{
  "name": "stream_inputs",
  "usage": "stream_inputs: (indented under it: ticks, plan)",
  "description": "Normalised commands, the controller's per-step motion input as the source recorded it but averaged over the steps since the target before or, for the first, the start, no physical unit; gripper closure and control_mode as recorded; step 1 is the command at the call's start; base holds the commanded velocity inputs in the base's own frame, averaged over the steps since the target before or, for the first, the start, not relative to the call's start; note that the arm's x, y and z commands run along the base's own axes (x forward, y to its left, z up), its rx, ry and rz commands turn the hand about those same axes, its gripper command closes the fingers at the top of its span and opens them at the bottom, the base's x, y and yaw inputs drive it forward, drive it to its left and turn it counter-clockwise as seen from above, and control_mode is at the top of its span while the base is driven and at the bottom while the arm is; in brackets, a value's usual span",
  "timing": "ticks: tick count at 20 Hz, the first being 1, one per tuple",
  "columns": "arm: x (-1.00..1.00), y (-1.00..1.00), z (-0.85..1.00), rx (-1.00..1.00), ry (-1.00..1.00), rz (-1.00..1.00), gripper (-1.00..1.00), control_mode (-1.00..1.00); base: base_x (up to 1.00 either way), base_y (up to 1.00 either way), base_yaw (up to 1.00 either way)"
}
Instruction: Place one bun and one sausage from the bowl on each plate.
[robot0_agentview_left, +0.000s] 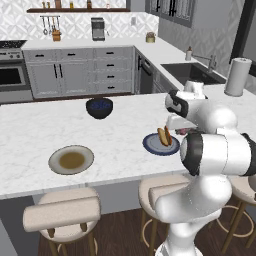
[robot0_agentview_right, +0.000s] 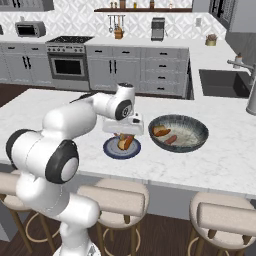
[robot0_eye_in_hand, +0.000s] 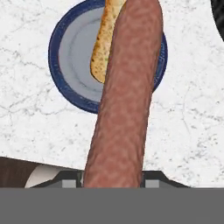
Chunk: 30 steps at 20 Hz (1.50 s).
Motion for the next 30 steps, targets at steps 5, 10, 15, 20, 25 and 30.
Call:
stream_inputs:
  ticks: [5, 10, 15, 20, 25, 30]
  plan:
    - [0.66, 0.77, 0.00, 0.00, 0.03, 0.00, 1.00, -1.00, 0.00, 0.00, 0.00]
    - [0.75, 0.41, -0.24, 0.00, 0.07, -0.01, 1.00, -1.00, 0.00, 0.00, 0.00]
    - [0.50, 0.06, -0.82, 0.00, 0.05, 0.00, 1.00, -1.00, 0.00, 0.00, 0.00]
    - [0.09, 0.00, -0.65, 0.00, 0.00, 0.00, 1.00, -1.00, 0.00, 0.00, 0.00]
    - [0.07, 0.00, -0.27, 0.00, 0.00, 0.00, 1.00, -1.00, 0.00, 0.00, 0.00]
    - [0.00, 0.00, -0.11, 0.00, 0.00, 0.00, 1.00, -1.00, 0.00, 0.00, 0.00]
